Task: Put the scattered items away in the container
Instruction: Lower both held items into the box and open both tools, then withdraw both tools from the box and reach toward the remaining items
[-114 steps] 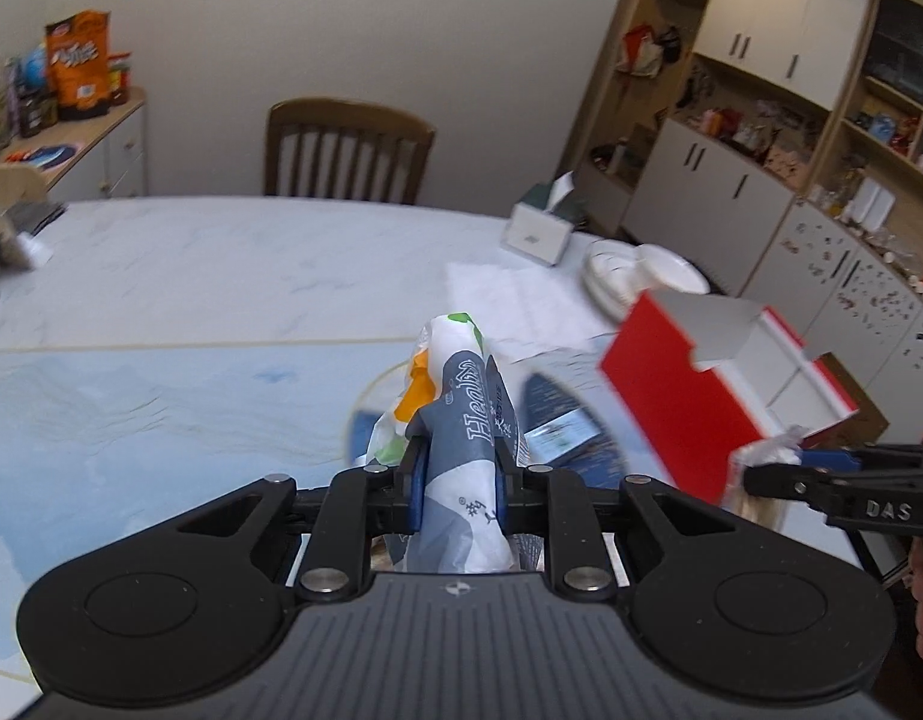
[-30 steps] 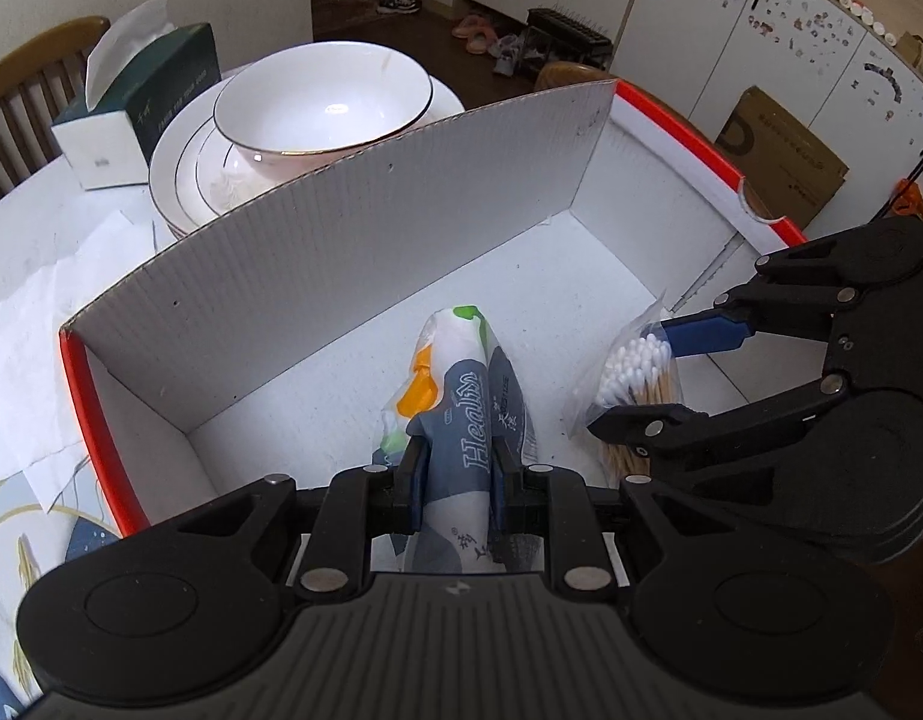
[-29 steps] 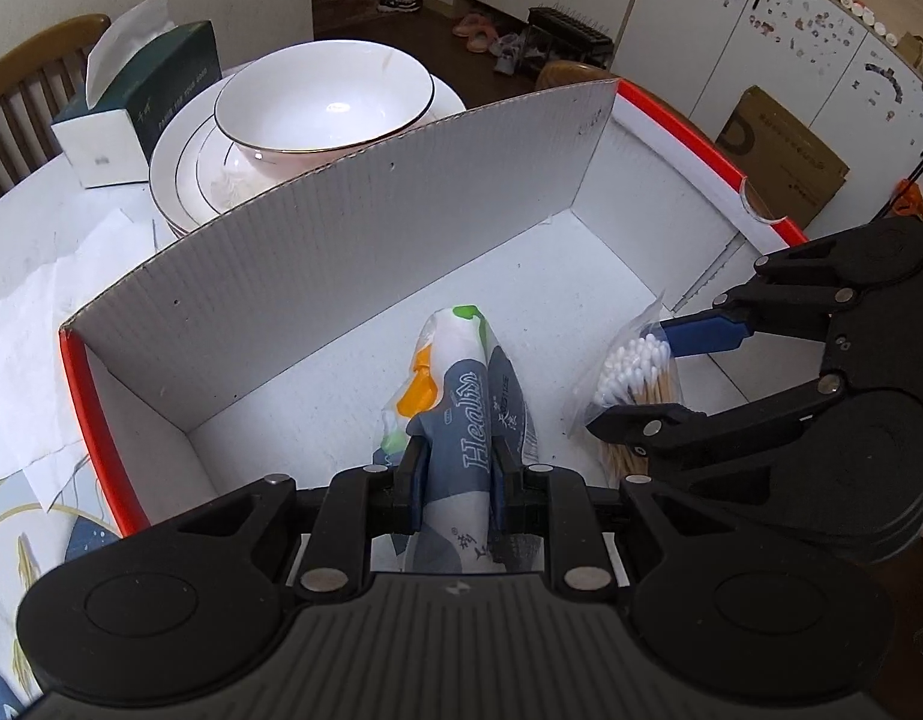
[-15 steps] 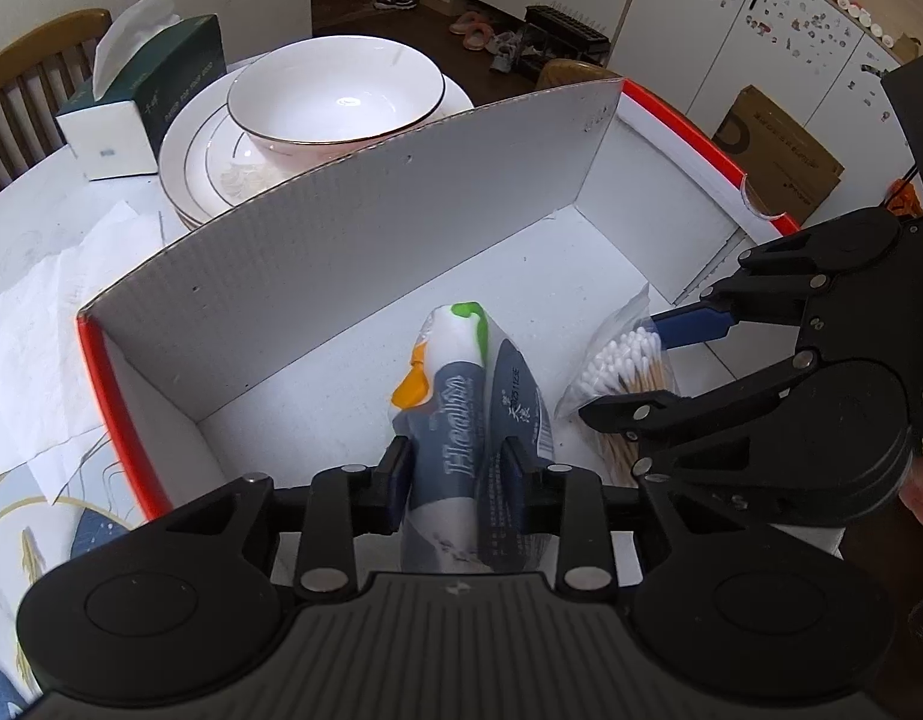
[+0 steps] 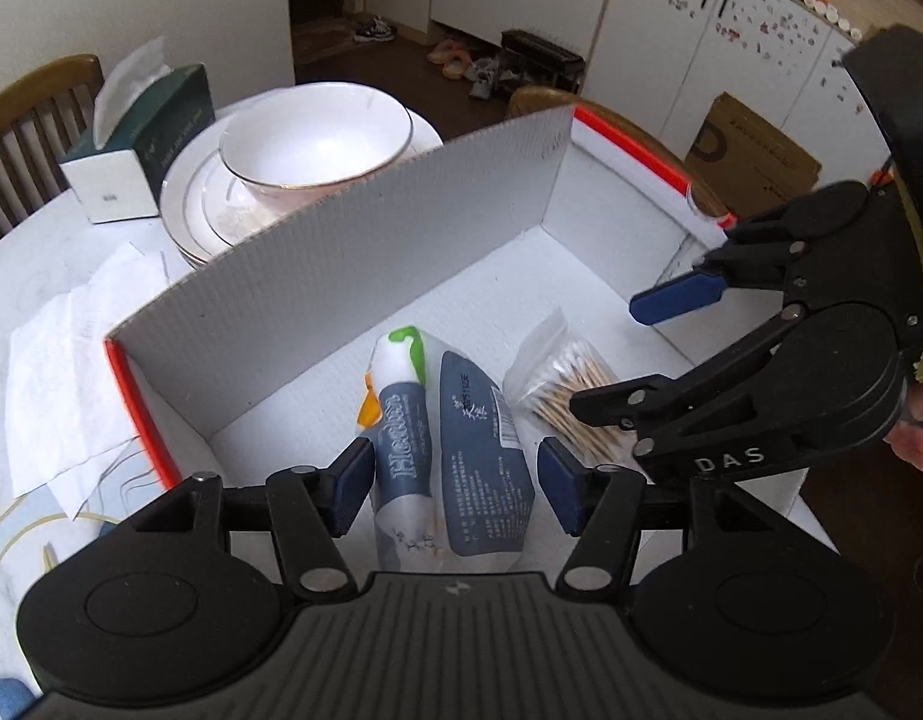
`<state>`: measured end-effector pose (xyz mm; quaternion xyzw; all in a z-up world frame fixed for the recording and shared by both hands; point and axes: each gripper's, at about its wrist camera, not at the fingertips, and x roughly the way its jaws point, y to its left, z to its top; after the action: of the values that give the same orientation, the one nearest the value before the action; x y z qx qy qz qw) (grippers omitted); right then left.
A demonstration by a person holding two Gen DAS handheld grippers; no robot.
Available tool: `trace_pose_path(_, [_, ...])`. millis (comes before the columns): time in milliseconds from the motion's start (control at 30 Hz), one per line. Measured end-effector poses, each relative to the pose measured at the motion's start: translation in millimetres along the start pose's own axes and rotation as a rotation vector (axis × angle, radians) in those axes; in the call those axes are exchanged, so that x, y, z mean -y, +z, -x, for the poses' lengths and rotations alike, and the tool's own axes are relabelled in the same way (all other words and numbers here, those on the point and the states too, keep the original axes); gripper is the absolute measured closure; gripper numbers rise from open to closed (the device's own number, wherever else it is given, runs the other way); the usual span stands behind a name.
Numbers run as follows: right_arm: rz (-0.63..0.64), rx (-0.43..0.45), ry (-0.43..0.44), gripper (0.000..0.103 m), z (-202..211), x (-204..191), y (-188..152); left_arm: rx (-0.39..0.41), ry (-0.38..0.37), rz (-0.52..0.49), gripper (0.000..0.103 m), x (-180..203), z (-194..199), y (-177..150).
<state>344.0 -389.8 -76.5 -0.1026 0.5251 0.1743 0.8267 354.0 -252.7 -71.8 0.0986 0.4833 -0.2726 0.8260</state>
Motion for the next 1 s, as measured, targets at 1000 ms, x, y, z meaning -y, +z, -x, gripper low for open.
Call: trace_pose_path(1000, [-0.018, 0.250, 0.099, 0.015, 105, -48, -17, 0.247, -0.045, 0.075, 0.044, 1, 118, -61])
